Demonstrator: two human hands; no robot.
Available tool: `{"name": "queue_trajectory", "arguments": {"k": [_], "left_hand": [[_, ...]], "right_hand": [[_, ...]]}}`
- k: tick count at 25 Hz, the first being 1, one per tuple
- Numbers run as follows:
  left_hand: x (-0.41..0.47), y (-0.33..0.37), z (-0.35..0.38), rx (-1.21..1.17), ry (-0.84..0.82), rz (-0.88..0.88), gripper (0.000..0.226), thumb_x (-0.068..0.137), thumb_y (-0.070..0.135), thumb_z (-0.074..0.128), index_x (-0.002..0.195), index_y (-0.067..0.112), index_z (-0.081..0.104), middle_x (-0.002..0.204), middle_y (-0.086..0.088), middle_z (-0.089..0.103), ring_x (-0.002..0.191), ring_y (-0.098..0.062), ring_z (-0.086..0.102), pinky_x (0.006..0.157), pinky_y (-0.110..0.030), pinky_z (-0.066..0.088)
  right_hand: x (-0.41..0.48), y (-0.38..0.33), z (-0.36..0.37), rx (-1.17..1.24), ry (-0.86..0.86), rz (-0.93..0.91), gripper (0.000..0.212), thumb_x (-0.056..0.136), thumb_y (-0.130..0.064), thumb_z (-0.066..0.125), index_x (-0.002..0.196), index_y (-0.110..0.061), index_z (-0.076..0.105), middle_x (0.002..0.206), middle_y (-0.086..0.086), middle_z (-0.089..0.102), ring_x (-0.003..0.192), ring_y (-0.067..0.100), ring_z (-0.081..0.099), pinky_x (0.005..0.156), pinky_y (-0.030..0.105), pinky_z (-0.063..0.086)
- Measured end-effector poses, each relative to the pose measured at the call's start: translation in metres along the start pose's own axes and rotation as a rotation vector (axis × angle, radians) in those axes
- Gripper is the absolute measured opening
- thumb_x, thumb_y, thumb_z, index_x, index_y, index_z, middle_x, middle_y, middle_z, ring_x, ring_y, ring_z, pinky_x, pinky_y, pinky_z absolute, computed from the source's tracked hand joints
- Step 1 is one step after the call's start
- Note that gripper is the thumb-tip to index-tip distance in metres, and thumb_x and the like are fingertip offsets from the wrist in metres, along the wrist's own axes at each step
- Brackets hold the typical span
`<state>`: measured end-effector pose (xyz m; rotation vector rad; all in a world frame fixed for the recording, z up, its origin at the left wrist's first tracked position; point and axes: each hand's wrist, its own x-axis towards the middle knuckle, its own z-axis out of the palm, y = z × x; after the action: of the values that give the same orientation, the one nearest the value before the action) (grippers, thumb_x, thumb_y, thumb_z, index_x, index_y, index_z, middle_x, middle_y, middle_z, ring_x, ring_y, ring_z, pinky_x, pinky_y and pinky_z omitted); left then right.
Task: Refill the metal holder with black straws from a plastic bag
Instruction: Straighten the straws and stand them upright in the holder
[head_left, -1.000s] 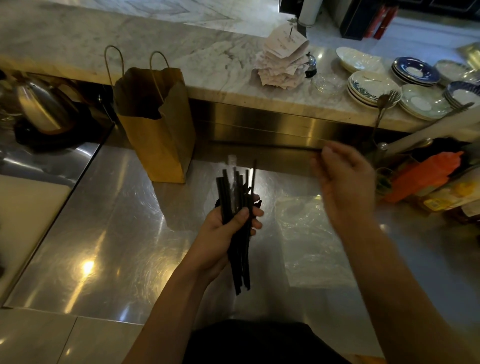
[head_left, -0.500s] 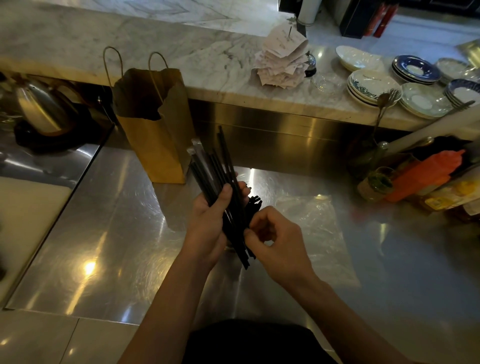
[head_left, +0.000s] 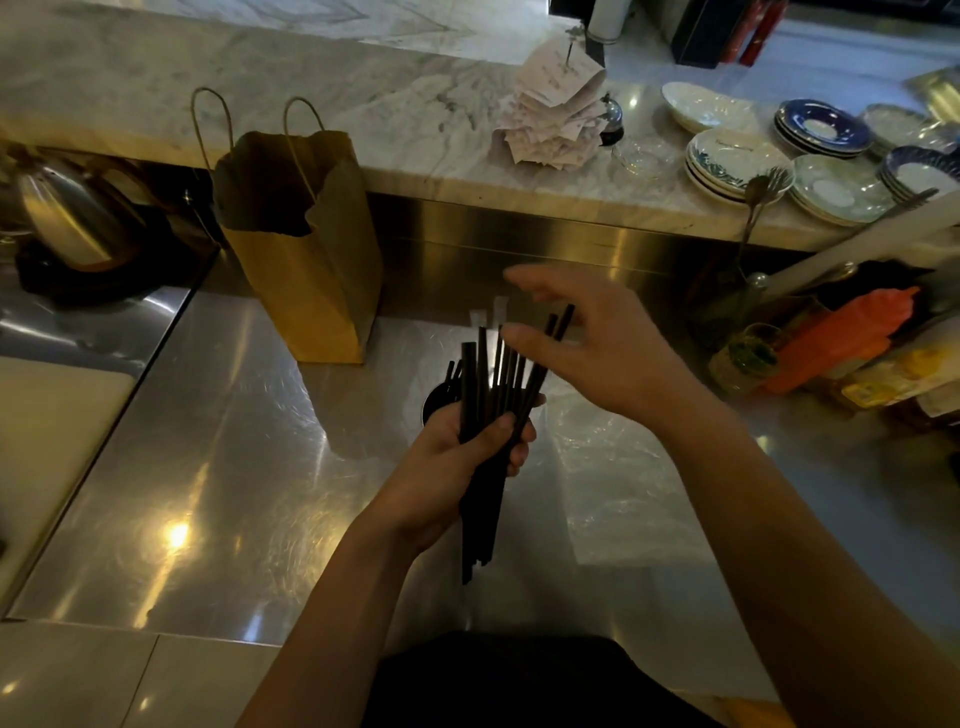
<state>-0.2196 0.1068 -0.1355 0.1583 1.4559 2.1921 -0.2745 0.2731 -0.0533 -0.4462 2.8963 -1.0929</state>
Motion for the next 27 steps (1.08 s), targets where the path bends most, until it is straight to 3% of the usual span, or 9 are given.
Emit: {"name": "queue_trajectory", "arguments": {"k": [4,6,11,16,20,23,25,27], "left_hand": [[-0.003,0.001,0.001,0.031,-0.040,0.000,0.030,0.103,0.011,0.043,0.129,0.003,0.056,0.083,0.000,0.060,0.074,-0.014,0.055,0.074,-0.031,0.045],[-0.004,0.001,-0.001,0.033,-0.041,-0.004,0.031,0.103,0.010,0.042,0.130,0.002,0.055,0.083,0.001,0.061,0.074,-0.013,0.055,0.075,-0.031,0.045],[-0.002,0.002,0.000,0.023,-0.034,-0.021,0.031,0.103,0.012,0.044,0.130,0.003,0.055,0.085,0.000,0.061,0.075,-0.014,0.055,0.074,-0.031,0.045],[-0.001,0.002,0.000,0.025,-0.041,-0.041,0.032,0.103,0.012,0.043,0.131,-0.001,0.052,0.083,0.001,0.062,0.074,-0.013,0.056,0.073,-0.031,0.045],[-0.004,0.002,0.000,0.005,-0.067,-0.051,0.030,0.103,0.009,0.042,0.130,0.000,0.053,0.081,0.002,0.061,0.073,-0.013,0.054,0.073,-0.031,0.044],[-0.005,0.002,-0.002,0.029,-0.083,-0.045,0.027,0.103,0.009,0.042,0.124,0.005,0.058,0.082,0.001,0.061,0.074,-0.014,0.054,0.074,-0.032,0.044],[-0.005,0.002,-0.002,0.051,-0.083,-0.051,0.027,0.103,0.010,0.043,0.125,0.004,0.057,0.084,-0.001,0.060,0.074,-0.015,0.054,0.075,-0.033,0.044],[-0.006,0.001,-0.001,0.069,-0.080,-0.053,0.029,0.103,0.010,0.043,0.128,0.002,0.056,0.084,0.000,0.061,0.074,-0.014,0.054,0.074,-0.031,0.045]], "right_hand": [[0.002,0.001,0.001,0.160,-0.091,-0.015,0.009,0.089,-0.023,0.064,0.097,-0.027,0.068,0.087,-0.017,0.066,0.083,-0.007,0.062,0.073,0.006,0.045],[0.000,0.001,0.003,0.248,-0.072,-0.002,0.007,0.088,-0.020,0.065,0.092,-0.025,0.069,0.084,-0.013,0.068,0.081,-0.005,0.064,0.074,0.006,0.047],[-0.003,0.004,0.011,0.393,0.127,0.039,0.010,0.084,-0.017,0.071,0.094,-0.016,0.073,0.086,-0.005,0.073,0.083,0.008,0.070,0.079,0.029,0.058],[-0.009,0.007,0.019,0.219,0.216,-0.009,0.012,0.085,-0.020,0.071,0.096,-0.021,0.073,0.091,-0.013,0.071,0.087,0.003,0.066,0.079,0.017,0.053],[-0.008,0.010,0.021,0.080,0.215,-0.072,0.018,0.088,-0.024,0.068,0.105,-0.020,0.071,0.111,-0.004,0.067,0.104,0.003,0.059,0.090,0.009,0.041],[-0.003,0.008,0.017,-0.042,0.073,-0.138,0.030,0.089,-0.038,0.060,0.117,-0.028,0.065,0.120,-0.007,0.062,0.114,0.009,0.055,0.098,0.025,0.042],[0.000,0.008,0.014,-0.058,0.025,-0.162,0.029,0.087,-0.045,0.057,0.108,-0.030,0.069,0.112,-0.010,0.066,0.108,0.010,0.059,0.094,0.038,0.048],[0.001,0.008,0.010,-0.072,0.007,-0.170,0.027,0.085,-0.045,0.057,0.102,-0.029,0.070,0.109,-0.010,0.067,0.106,0.010,0.060,0.093,0.042,0.049]]}}
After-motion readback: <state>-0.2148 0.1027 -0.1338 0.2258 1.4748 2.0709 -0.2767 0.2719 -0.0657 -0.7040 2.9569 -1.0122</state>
